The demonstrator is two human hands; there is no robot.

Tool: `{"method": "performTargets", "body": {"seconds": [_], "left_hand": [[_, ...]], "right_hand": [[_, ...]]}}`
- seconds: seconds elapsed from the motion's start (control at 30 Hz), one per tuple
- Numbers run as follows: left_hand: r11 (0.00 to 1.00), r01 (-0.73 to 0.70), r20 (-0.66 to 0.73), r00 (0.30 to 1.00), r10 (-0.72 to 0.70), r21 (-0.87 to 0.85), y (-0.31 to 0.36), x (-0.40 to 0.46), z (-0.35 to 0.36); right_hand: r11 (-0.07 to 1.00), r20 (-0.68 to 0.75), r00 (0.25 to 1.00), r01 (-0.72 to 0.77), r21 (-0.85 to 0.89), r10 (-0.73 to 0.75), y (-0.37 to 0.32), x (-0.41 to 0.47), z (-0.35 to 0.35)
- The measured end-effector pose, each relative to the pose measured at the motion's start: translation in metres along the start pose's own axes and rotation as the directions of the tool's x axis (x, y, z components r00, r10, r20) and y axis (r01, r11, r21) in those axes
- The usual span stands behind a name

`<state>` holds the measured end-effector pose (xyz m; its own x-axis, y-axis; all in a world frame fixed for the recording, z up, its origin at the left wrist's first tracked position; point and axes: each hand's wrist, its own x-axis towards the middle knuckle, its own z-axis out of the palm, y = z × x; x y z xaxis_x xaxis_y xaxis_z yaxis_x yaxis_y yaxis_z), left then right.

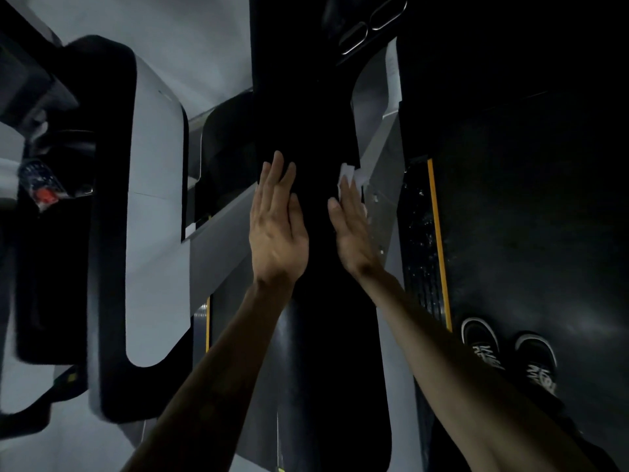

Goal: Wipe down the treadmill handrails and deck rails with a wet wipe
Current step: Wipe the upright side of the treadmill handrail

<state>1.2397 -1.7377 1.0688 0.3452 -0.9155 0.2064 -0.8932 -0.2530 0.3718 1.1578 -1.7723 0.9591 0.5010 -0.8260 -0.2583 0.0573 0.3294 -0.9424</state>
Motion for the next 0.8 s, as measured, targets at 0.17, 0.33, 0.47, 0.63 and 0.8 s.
{"method": "performTargets", "body": {"seconds": [0.17,0.33,0.47,0.63,0.8], "left_hand": [[1.000,-0.019,-0.004,1.000,0.019,-0.006,-0.001,0.001,0.000],[0.999,-0.011,-0.001,1.000,0.011,-0.031,-0.001,0.001,-0.001],[0.998,0.008,0.011,1.000,-0.007,-0.059,-0.001,0.001,-0.002],[0.998,0.006,0.009,1.000,-0.005,-0.069,-0.002,0.001,-0.002],[0.995,0.023,0.028,0.999,-0.021,-0.095,-0.003,0.001,-0.002]], "right_hand": [[0.975,0.047,0.976,0.217,-0.045,-0.215,0.026,-0.062,0.003],[0.996,-0.022,0.996,0.088,0.009,-0.088,0.015,-0.048,0.002],[1.000,-0.067,0.998,-0.020,-0.022,0.018,-0.013,-0.010,0.008],[0.956,-0.026,0.960,0.275,-0.096,-0.279,-0.003,-0.048,0.021],[0.984,0.003,0.984,0.180,-0.002,-0.180,0.021,-0.074,0.005]]}}
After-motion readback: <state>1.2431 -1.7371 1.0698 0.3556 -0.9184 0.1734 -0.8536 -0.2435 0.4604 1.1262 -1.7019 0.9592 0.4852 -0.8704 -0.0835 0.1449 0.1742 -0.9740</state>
